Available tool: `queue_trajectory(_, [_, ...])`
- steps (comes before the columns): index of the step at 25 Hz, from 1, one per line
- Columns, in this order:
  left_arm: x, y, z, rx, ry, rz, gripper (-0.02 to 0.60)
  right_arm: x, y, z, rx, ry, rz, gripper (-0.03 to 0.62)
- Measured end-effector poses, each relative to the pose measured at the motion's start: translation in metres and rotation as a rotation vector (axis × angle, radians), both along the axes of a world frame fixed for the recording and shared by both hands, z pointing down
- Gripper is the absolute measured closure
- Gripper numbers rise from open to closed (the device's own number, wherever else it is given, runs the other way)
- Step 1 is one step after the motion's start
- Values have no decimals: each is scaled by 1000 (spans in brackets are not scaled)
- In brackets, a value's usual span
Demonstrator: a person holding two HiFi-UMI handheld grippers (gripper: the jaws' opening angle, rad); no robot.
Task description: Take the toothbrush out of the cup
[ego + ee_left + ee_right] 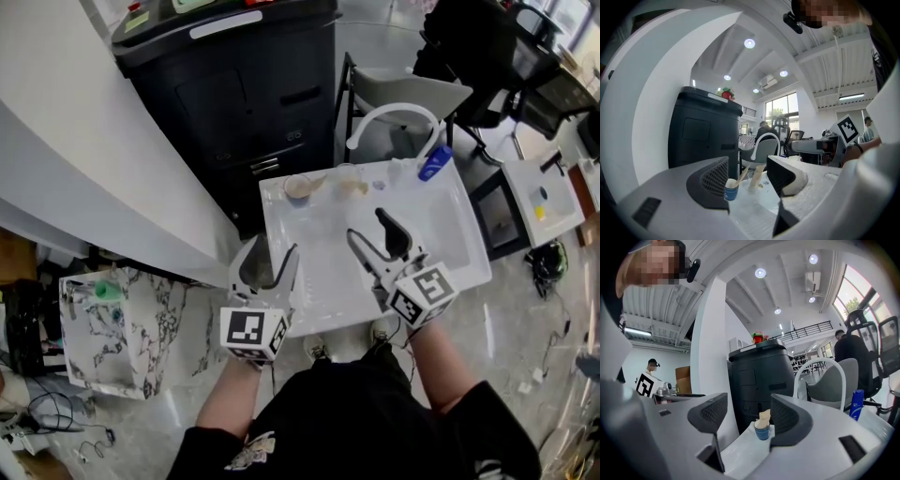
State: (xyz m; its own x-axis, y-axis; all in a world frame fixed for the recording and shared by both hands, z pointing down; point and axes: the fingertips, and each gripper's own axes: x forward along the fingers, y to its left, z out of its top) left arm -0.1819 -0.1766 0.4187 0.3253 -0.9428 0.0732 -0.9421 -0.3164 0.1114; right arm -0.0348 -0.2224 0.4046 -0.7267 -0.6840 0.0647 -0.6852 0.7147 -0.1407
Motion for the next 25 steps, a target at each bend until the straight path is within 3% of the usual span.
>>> queue_trajectory(9, [20,-13,1,-3,-49,-35,345,9,-6,-3,3,-5,-68,313])
queue_trajectory(25, [76,-48,2,-20,-135,-127,345,61,-22,-4,-10,-33,-183,315])
